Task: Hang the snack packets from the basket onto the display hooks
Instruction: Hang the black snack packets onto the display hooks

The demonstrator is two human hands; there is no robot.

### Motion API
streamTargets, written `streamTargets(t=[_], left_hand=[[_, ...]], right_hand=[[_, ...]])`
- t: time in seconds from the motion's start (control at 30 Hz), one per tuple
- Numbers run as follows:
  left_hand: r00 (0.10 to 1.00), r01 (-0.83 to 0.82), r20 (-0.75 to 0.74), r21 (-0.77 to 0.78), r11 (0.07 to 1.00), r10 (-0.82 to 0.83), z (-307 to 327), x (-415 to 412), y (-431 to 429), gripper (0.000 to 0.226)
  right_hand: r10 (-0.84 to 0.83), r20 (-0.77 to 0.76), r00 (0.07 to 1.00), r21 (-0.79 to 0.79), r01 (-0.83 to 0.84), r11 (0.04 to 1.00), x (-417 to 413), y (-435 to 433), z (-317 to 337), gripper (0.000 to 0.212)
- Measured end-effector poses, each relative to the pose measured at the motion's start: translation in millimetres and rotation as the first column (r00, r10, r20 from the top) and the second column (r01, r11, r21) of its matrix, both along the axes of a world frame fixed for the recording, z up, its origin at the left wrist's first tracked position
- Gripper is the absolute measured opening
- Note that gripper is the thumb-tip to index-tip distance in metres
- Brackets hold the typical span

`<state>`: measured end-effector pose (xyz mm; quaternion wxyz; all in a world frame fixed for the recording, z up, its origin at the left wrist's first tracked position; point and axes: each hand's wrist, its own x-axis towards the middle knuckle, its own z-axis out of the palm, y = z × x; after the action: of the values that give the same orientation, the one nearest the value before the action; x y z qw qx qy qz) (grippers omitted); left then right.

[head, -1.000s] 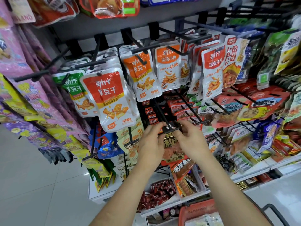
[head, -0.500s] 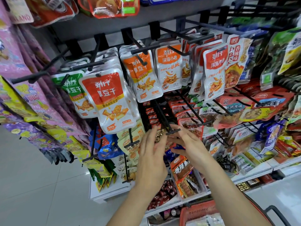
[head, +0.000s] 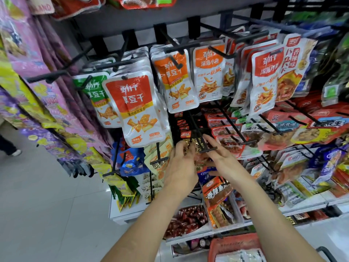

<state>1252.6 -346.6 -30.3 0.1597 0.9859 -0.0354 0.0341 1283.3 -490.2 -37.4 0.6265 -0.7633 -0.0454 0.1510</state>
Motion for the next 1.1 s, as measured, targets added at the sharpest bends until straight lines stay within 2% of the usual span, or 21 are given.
streamTargets(t=[0.23, 0.3, 0.37, 0.43, 0.5, 0.67, 0.8, 0.97, 1.1], left_hand=[[1.0, 0.027, -0.01, 0.022, 0.999, -0.027, 1.0, 8.7, -2.8, 0.075], [0.999, 0.038, -0.011, -0.003, 0.999, -0.038, 0.8, 10.8, -0.1, 0.073], [0.999, 0.04, -0.027, -0.026, 0.999, -0.041, 0.8, 9.6, 4.8, 0.077], [0.998, 0.041, -0.053, -0.056, 0.998, -0.043, 0.5, 4.6, 9.6, 0.079], [0.997, 0.065, -0.025, -0.085, 0.994, -0.068, -1.6, -4.0, 13.0, 0.071], [0.987, 0.118, 0.134, -0.231, 0.966, -0.088, 1.4, -43.3, 19.4, 0.049], [0.986, 0.134, 0.14, -0.376, 0.917, -0.087, 5.3, -90.1, 29.9, 0.031], [0.992, 0.125, 0.077, -0.437, 0.891, -0.101, -0.8, -155.9, 35.2, 0.026], [0.987, 0.154, 0.028, -0.416, 0.896, -0.157, -18.2, -198.4, 25.3, 0.025]], right_hand=[[-0.008, 0.113, 0.994, -0.04, 0.013, 0.999, 7.4, 9.0, -2.3, 0.057], [-0.016, 0.094, 0.995, -0.024, 0.018, 1.0, 5.2, 9.7, -7.1, 0.057], [-0.021, 0.056, 0.998, -0.006, 0.021, 1.0, -1.3, 7.9, -6.7, 0.053], [-0.019, 0.026, 0.999, -0.012, 0.019, 1.0, -9.6, 3.6, -3.9, 0.039], [-0.026, 0.001, 1.0, -0.017, 0.026, 1.0, -20.4, -2.0, 0.0, 0.029], [-0.139, -0.018, 0.99, 0.028, 0.14, 0.99, -59.4, -21.8, 12.4, 0.021], [-0.258, -0.004, 0.966, 0.058, 0.258, 0.964, -107.8, -39.6, 21.0, 0.02], [-0.325, 0.101, 0.94, -0.071, 0.333, 0.94, -185.6, -57.8, 18.3, 0.022], [-0.219, 0.161, 0.962, -0.387, 0.266, 0.883, -242.6, -82.5, 0.6, 0.015]])
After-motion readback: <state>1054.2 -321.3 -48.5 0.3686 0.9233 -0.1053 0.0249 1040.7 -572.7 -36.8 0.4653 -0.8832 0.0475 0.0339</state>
